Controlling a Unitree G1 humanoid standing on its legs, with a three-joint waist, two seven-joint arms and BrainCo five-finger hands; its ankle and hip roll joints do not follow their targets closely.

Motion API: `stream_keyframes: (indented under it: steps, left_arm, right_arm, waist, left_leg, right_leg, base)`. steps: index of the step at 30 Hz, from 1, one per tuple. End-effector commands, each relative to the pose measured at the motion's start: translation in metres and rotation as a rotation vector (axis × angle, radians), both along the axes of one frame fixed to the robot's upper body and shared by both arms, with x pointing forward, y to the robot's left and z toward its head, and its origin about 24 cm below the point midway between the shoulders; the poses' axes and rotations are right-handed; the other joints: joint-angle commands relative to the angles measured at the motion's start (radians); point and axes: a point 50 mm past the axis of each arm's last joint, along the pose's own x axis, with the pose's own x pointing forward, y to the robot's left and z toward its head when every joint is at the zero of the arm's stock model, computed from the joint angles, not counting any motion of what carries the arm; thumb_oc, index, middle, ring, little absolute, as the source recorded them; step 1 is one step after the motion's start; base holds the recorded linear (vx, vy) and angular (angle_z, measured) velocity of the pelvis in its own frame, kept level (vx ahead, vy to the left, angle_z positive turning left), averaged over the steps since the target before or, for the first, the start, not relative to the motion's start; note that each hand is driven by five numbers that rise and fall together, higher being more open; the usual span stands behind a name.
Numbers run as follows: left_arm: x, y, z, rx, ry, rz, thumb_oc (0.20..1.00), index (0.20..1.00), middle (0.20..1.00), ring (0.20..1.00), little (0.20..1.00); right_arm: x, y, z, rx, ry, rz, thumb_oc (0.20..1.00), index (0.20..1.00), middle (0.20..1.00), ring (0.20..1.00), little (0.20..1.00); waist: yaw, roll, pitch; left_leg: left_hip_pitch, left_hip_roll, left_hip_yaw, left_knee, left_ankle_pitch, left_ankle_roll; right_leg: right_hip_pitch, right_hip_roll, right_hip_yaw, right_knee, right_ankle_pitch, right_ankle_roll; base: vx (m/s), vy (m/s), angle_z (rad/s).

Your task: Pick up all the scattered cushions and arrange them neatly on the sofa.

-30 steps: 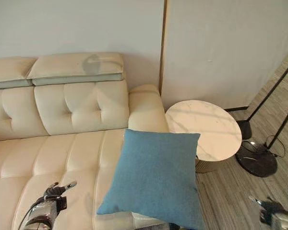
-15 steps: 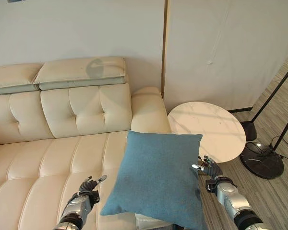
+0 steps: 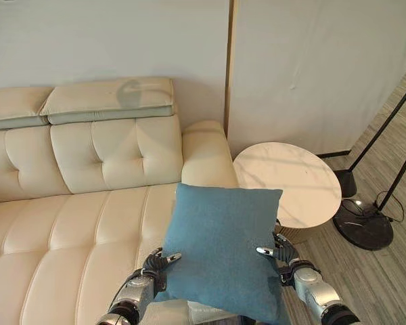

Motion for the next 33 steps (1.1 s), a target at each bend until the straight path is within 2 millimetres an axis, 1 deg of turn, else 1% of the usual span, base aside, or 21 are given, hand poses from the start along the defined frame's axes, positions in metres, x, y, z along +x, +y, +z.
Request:
stream_keyframes:
  steps: [1, 3, 4, 5, 6, 7, 8, 9, 10, 11, 13, 14, 17, 20, 23, 25, 27, 28, 30, 32, 33]
  left_arm:
    - [0.039, -0.027, 0.02, 0.008, -0.106, -0.21, 1.0, 1.0, 1.0, 1.0, 1.0]
    - [0.042, -0.039, 0.022, 0.034, -0.106, -0.341, 1.0, 1.0, 1.0, 1.0, 1.0]
    - [0.045, -0.042, 0.024, 0.043, -0.116, -0.372, 1.0, 1.0, 1.0, 1.0, 1.0]
    - [0.042, -0.049, 0.022, 0.043, -0.095, -0.455, 0.755, 0.755, 0.755, 0.755, 0.755]
    - [0.041, -0.052, 0.023, 0.043, -0.102, -0.472, 0.605, 0.605, 0.605, 0.605, 0.605]
    - [0.04, -0.054, 0.022, 0.04, -0.096, -0.485, 0.413, 0.413, 0.413, 0.413, 0.413]
    - [0.039, -0.059, 0.023, 0.016, -0.109, -0.495, 0.2, 0.2, 0.2, 0.2, 0.2]
    - [0.035, -0.065, 0.02, -0.023, -0.1, -0.501, 0.2, 0.2, 0.2, 0.2, 0.2]
    - [0.031, -0.069, 0.018, -0.051, -0.096, -0.496, 0.2, 0.2, 0.2, 0.2, 0.2]
    - [0.024, -0.078, 0.014, -0.138, -0.082, -0.451, 0.2, 0.2, 0.2, 0.2, 0.2]
    - [0.017, -0.086, 0.009, -0.226, -0.059, -0.379, 0.2, 0.2, 0.2, 0.2, 0.2]
    - [0.009, -0.096, 0.005, -0.326, -0.034, -0.289, 0.2, 0.2, 0.2, 0.2, 0.2]
    - [0.004, -0.113, 0.005, -0.451, -0.029, -0.2, 0.2, 0.2, 0.2, 0.2, 0.2]
    - [0.001, -0.12, 0.006, -0.507, -0.034, -0.128, 0.2, 0.2, 0.2, 0.2, 0.2]
    - [0.0, -0.12, 0.008, -0.519, -0.049, -0.101, 0.2, 0.2, 0.2, 0.2, 0.2]
    - [-0.001, -0.116, 0.008, -0.513, -0.056, -0.084, 0.2, 0.2, 0.2, 0.2, 0.2]
    - [0.002, -0.107, 0.015, -0.519, -0.109, -0.071, 0.2, 0.2, 0.2, 0.2, 0.2]
    - [0.008, -0.097, 0.028, -0.518, -0.188, -0.075, 0.2, 0.2, 0.2, 0.2, 0.2]
    - [0.011, -0.083, 0.045, -0.523, -0.28, -0.073, 0.2, 0.2, 0.2, 0.2, 0.2]
    - [0.013, -0.067, 0.065, -0.51, -0.381, -0.081, 0.2, 0.2, 0.2, 0.2, 0.2]
    - [0.011, -0.059, 0.072, -0.492, -0.412, -0.094, 0.2, 0.2, 0.2, 0.2, 0.2]
  right_arm:
    - [0.005, 0.026, 0.001, 0.109, -0.017, 0.06, 1.0, 1.0, 1.0, 1.0, 1.0]
    - [-0.001, 0.029, -0.008, 0.172, 0.033, 0.014, 1.0, 1.0, 1.0, 1.0, 1.0]
    - [-0.004, 0.029, -0.012, 0.181, 0.057, 0.002, 1.0, 1.0, 1.0, 1.0, 1.0]
    - [-0.011, 0.029, -0.021, 0.208, 0.107, -0.028, 1.0, 1.0, 1.0, 1.0, 1.0]
    - [-0.016, 0.028, -0.026, 0.212, 0.141, -0.04, 1.0, 1.0, 1.0, 1.0, 1.0]
    - [-0.017, 0.029, -0.028, 0.221, 0.156, -0.05, 1.0, 1.0, 1.0, 1.0, 1.0]
    - [-0.018, 0.031, -0.029, 0.246, 0.159, -0.06, 1.0, 1.0, 1.0, 1.0, 1.0]
    - [-0.021, 0.031, -0.031, 0.275, 0.174, -0.084, 1.0, 1.0, 1.0, 1.0, 1.0]
    - [-0.022, 0.03, -0.033, 0.289, 0.181, -0.104, 0.94, 0.94, 0.94, 0.94, 0.94]
    - [-0.023, 0.03, -0.035, 0.332, 0.194, -0.14, 0.2, 0.2, 0.2, 0.2, 0.2]
    - [-0.02, 0.03, -0.035, 0.357, 0.194, -0.172, 0.2, 0.2, 0.2, 0.2, 0.2]
    - [-0.016, 0.032, -0.033, 0.386, 0.178, -0.199, 0.2, 0.2, 0.2, 0.2, 0.2]
    - [-0.014, 0.036, -0.033, 0.416, 0.18, -0.232, 0.2, 0.2, 0.2, 0.2, 0.2]
    - [-0.012, 0.039, -0.033, 0.427, 0.183, -0.247, 0.2, 0.2, 0.2, 0.2, 0.2]
    - [-0.009, 0.04, -0.03, 0.444, 0.159, -0.259, 0.2, 0.2, 0.2, 0.2, 0.2]
    - [-0.006, 0.041, -0.026, 0.447, 0.135, -0.251, 0.2, 0.2, 0.2, 0.2, 0.2]
    - [0.001, 0.04, -0.015, 0.435, 0.064, -0.203, 0.2, 0.2, 0.2, 0.2, 0.2]
    - [0.008, 0.032, -0.001, 0.38, -0.025, -0.145, 0.2, 0.2, 0.2, 0.2, 0.2]
    - [0.011, 0.018, 0.018, 0.319, -0.136, -0.09, 0.2, 0.2, 0.2, 0.2, 0.2]
    - [0.008, 0.004, 0.041, 0.289, -0.256, -0.064, 0.2, 0.2, 0.2, 0.2, 0.2]
    - [0.004, -0.001, 0.046, 0.277, -0.28, -0.057, 0.2, 0.2, 0.2, 0.2, 0.2]
  waist:
    - [-0.014, -0.024, 0.04]
    - [-0.018, -0.015, 0.048]
    - [-0.019, -0.011, 0.051]
    - [-0.021, -0.003, 0.057]
    - [-0.02, 0.002, 0.058]
    - [-0.02, 0.006, 0.06]
    - [-0.02, 0.011, 0.064]
    - [-0.02, 0.017, 0.071]
    - [-0.019, 0.021, 0.079]
    - [-0.018, 0.029, 0.091]
    - [-0.014, 0.033, 0.104]
    - [-0.008, 0.035, 0.113]
    - [0.002, 0.033, 0.121]
    - [0.012, 0.025, 0.12]
    - [0.022, 0.017, 0.109]
    - [0.028, 0.01, 0.097]
    - [0.035, -0.002, 0.079]
    - [0.037, -0.008, 0.07]
    - [0.035, -0.013, 0.066]
    - [0.03, -0.018, 0.066]
    - [0.027, -0.021, 0.067]
  left_leg:
    - [-0.001, -0.032, 0.033, -0.001, -0.066, -0.002]
    - [-0.005, -0.034, 0.033, -0.001, -0.066, -0.001]
    - [-0.007, -0.034, 0.033, -0.001, -0.065, -0.001]
    - [-0.007, -0.035, 0.033, -0.001, -0.066, -0.001]
    - [-0.009, -0.036, 0.033, -0.001, -0.066, -0.001]
    - [-0.011, -0.036, 0.032, -0.001, -0.066, -0.001]
    - [-0.013, -0.037, 0.03, -0.001, -0.065, 0.0]
    - [-0.017, -0.039, 0.026, -0.001, -0.064, 0.001]
    - [-0.021, -0.04, 0.024, -0.001, -0.062, 0.001]
    - [-0.033, -0.044, 0.016, -0.001, -0.057, 0.002]
    - [-0.049, -0.047, 0.008, -0.001, -0.052, 0.003]
    - [-0.063, -0.049, -0.001, -0.001, -0.047, 0.004]
    - [-0.07, -0.054, -0.012, -0.001, -0.044, 0.007]
    - [-0.065, -0.058, -0.023, -0.001, -0.047, 0.01]
    - [-0.052, -0.062, -0.027, -0.001, -0.056, 0.014]
    - [-0.042, -0.065, -0.03, -0.001, -0.061, 0.018]
    - [-0.031, -0.07, -0.033, -0.001, -0.069, 0.023]
    - [-0.026, -0.075, -0.036, -0.001, -0.072, 0.029]
    - [-0.023, -0.081, -0.041, -0.001, -0.074, 0.034]
    - [-0.023, -0.087, -0.044, -0.001, -0.076, 0.039]
    - [-0.023, -0.089, -0.043, -0.001, -0.077, 0.042]
  right_leg:
    - [0.061, -0.001, -0.044, 0.002, -0.163, 0.029]
    - [0.056, -0.001, -0.043, 0.002, -0.161, 0.03]
    - [0.055, -0.002, -0.043, 0.002, -0.161, 0.03]
    - [0.055, -0.003, -0.045, 0.002, -0.162, 0.031]
    - [0.052, -0.004, -0.045, 0.002, -0.161, 0.031]
    - [0.051, -0.005, -0.046, 0.002, -0.162, 0.03]
    - [0.05, -0.006, -0.049, 0.002, -0.162, 0.03]
    - [0.046, -0.007, -0.05, 0.002, -0.162, 0.03]
    - [0.043, -0.009, -0.052, 0.002, -0.161, 0.03]
    - [0.034, -0.012, -0.055, 0.002, -0.16, 0.029]
    - [0.021, -0.014, -0.058, 0.002, -0.158, 0.028]
    - [0.01, -0.016, -0.064, 0.002, -0.155, 0.027]
    - [0.006, -0.018, -0.068, 0.002, -0.151, 0.026]
    - [0.017, -0.022, -0.077, 0.002, -0.154, 0.027]
    - [0.033, -0.027, -0.082, 0.002, -0.156, 0.031]
    - [0.044, -0.031, -0.084, 0.002, -0.157, 0.034]
    - [0.055, -0.037, -0.088, 0.002, -0.155, 0.04]
    - [0.061, -0.042, -0.09, 0.002, -0.151, 0.045]
    - [0.065, -0.048, -0.093, 0.002, -0.143, 0.052]
    - [0.065, -0.054, -0.094, 0.002, -0.131, 0.058]
    - [0.063, -0.056, -0.094, 0.002, -0.125, 0.063]
  base:
    - [0.0, 0.0, 0.0]
    - [0.0, 0.0, 0.0]
    - [0.0, 0.0, 0.0]
    - [0.0, 0.0, 0.0]
    - [0.0, 0.0, 0.0]
    - [0.0, 0.0, 0.0]
    - [0.0, 0.0, 0.0]
    - [0.0, 0.0, 0.0]
    - [-0.04, 0.029, 0.04]
    - [-0.06, 0.026, 0.05]
    - [-0.07, 0.018, 0.17]
    - [-0.05, 0.012, 0.25]
    - [-0.02, 0.01, 0.11]
    - [0.01, 0.019, 0.15]
    - [0.02, 0.045, 0.06]
    - [0.01, 0.068, 0.05]
    - [0.0, 0.108, 0.06]
    - [-0.02, 0.125, 0.03]
    - [-0.03, 0.128, 0.11]
    - [-0.05, 0.115, 0.22]
    - [-0.06, 0.101, 0.08]
